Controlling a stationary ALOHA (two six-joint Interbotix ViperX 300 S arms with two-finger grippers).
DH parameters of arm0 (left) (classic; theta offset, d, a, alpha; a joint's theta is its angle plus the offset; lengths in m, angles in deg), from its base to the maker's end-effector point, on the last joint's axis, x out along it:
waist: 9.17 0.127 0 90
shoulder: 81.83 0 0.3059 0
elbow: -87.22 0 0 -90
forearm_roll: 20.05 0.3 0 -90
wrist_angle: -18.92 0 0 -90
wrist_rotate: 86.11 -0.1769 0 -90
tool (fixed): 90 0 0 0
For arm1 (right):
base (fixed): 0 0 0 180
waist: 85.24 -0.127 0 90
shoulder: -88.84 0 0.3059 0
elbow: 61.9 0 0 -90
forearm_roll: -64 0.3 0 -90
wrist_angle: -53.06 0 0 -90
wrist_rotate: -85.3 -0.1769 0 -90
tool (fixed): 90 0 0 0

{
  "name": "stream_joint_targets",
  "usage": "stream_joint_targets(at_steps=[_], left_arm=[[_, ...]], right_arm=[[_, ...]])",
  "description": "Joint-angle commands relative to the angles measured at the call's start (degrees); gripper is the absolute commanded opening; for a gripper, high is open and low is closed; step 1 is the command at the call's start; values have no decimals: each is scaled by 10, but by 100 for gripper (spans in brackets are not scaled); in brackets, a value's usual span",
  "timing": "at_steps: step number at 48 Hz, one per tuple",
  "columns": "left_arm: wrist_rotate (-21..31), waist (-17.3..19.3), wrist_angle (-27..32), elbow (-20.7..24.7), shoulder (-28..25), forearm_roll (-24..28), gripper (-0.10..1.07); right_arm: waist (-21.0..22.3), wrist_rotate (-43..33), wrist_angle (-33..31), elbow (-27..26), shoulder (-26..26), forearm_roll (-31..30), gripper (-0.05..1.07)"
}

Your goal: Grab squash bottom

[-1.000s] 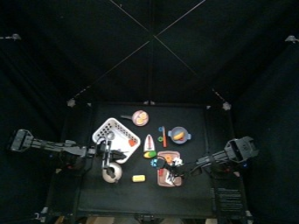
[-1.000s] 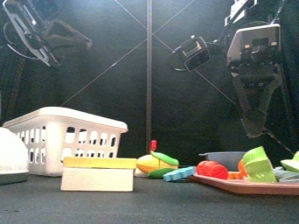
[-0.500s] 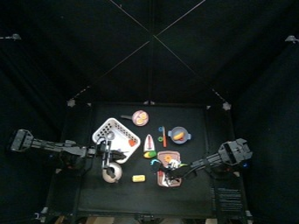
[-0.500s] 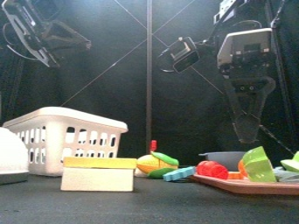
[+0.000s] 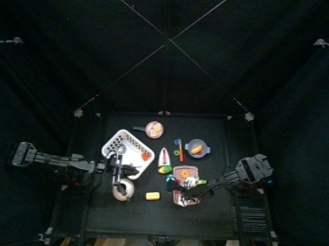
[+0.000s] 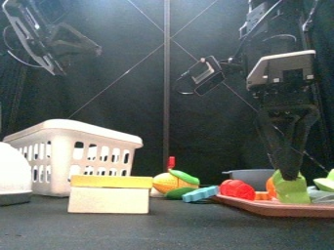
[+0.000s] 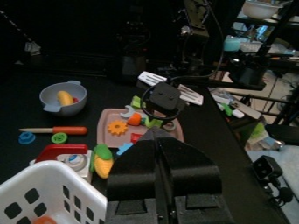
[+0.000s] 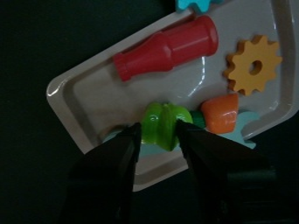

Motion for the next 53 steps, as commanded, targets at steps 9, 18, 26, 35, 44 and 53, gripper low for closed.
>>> stream_joint_targets(at_steps=[9,18,26,35,44,53], left_arm=[[0,0,-2,4,0,-1,31],[0,0,-3,4,0,-1,31],[0,0,-3,4,0,-1,31],[0,0,-3,4,0,-1,31],[0,0,-3,4,-1,-1,31],[0,0,-3,4,0,-1,31]], right_arm=[[-2,-1,-1,-13,-4,0,76],[-4,3,-2,-11,3,2,76],[-4,4,-10,-11,6,-1,76],[-4,4,-18,-9,8,-4,75],[-4,4,-18,-10,8,-13,72],[-4,4,-18,-7,15,-11,65]])
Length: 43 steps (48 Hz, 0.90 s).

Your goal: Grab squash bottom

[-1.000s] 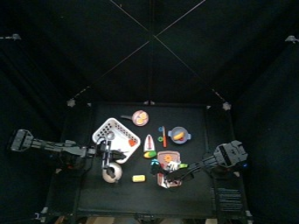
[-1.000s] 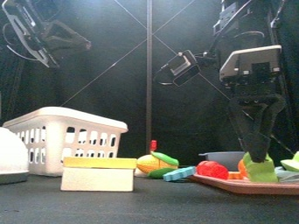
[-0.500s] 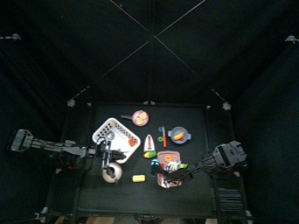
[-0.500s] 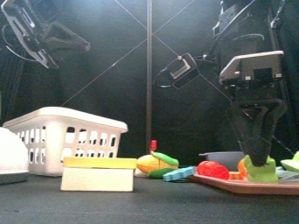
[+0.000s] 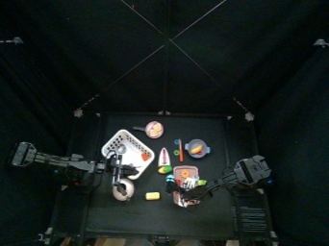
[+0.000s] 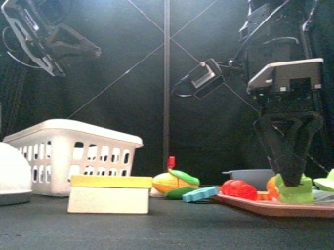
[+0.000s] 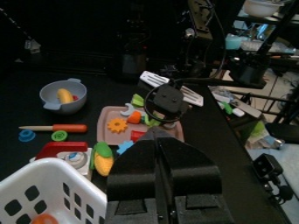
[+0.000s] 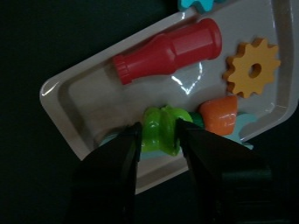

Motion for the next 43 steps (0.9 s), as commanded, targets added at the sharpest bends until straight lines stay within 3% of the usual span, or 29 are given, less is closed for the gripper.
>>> stream_joint_targets(at_steps=[1,21,43], left_arm=[[0,-1,-4,7,0,0,31],[0,-1,-3,6,-1,0,31],[-1,-1,-3,6,-1,0,31]], right_arm=[[1,0,-1,-2,-3,1,64],[-5,-7,-48,-24,-39,-33,61],[-16,-20,-12,-11,-91,-87,61]])
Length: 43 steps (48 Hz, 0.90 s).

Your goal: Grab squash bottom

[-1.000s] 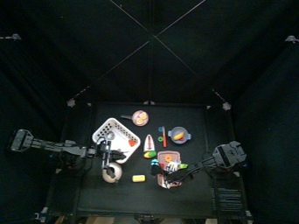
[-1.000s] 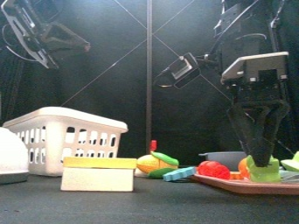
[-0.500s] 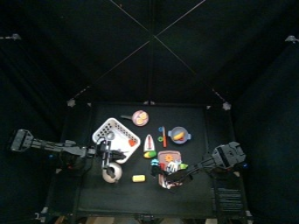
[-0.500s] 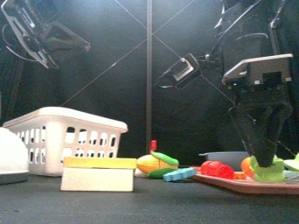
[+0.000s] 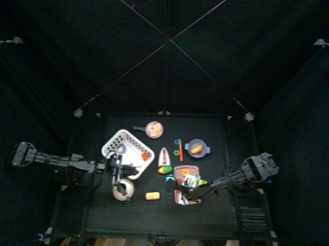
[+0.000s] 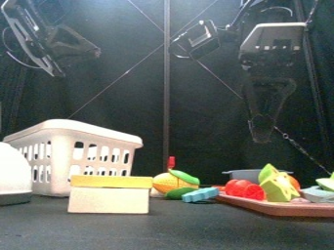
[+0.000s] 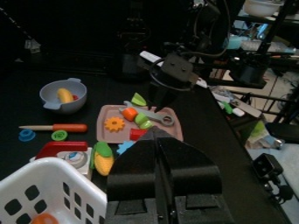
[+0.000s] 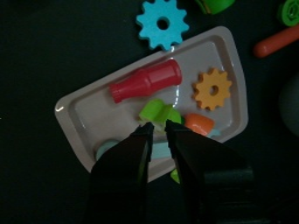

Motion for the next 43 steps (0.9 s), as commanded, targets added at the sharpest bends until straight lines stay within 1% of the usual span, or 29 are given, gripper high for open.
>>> stream_joint_targets(at_steps=[1,5,10,15,20,26,34,43], left_arm=[[-1,0,-3,7,0,1,31],[-1,1,-3,7,0,0,31],[-1,3,-3,6,0,0,31],[0,3,-3,6,0,0,31],[0,3,-3,6,-1,0,31],[0,3,-3,5,0,0,31],[0,4,-3,4,-1,0,31],[0,4,-3,4,0,0,31]], right_arm=[[-1,-11,9,0,-24,-2,62],[-2,-29,8,10,-24,3,62],[-16,-47,11,30,-30,4,64],[-19,-56,33,47,-39,9,70],[-15,-96,61,64,-47,0,78],[-14,-135,76,83,-61,-15,83],[-4,-188,80,92,-56,-31,84],[-3,-218,80,88,-38,-55,90]])
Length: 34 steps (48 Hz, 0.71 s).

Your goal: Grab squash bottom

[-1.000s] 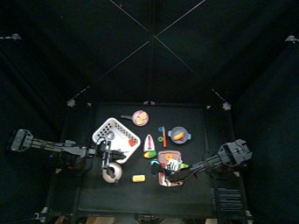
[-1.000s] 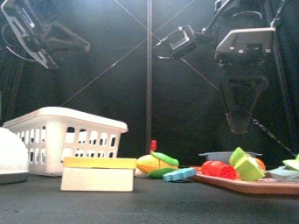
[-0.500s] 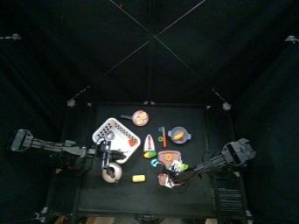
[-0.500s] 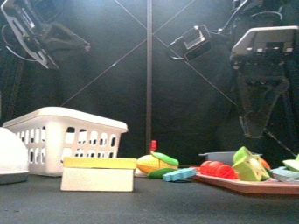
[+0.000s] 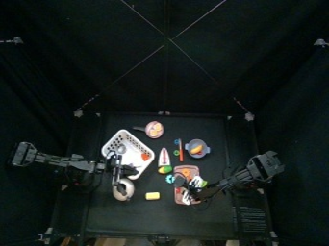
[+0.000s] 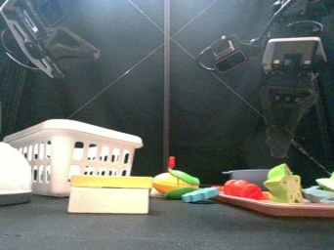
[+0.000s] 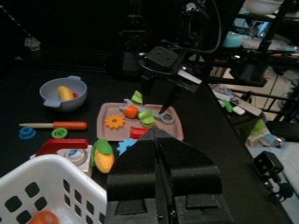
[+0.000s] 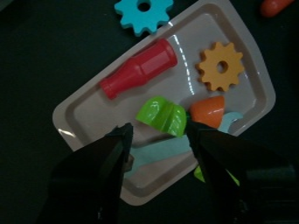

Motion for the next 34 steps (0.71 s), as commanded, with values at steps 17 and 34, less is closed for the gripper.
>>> stream_joint_targets(at_steps=[17,34], left_arm=[[0,3,-3,6,-1,0,31],[0,3,-3,4,-1,-6,31]], right_arm=[[12,-13,-30,-43,35,-2,94],[15,-4,-99,-93,89,16,93]])
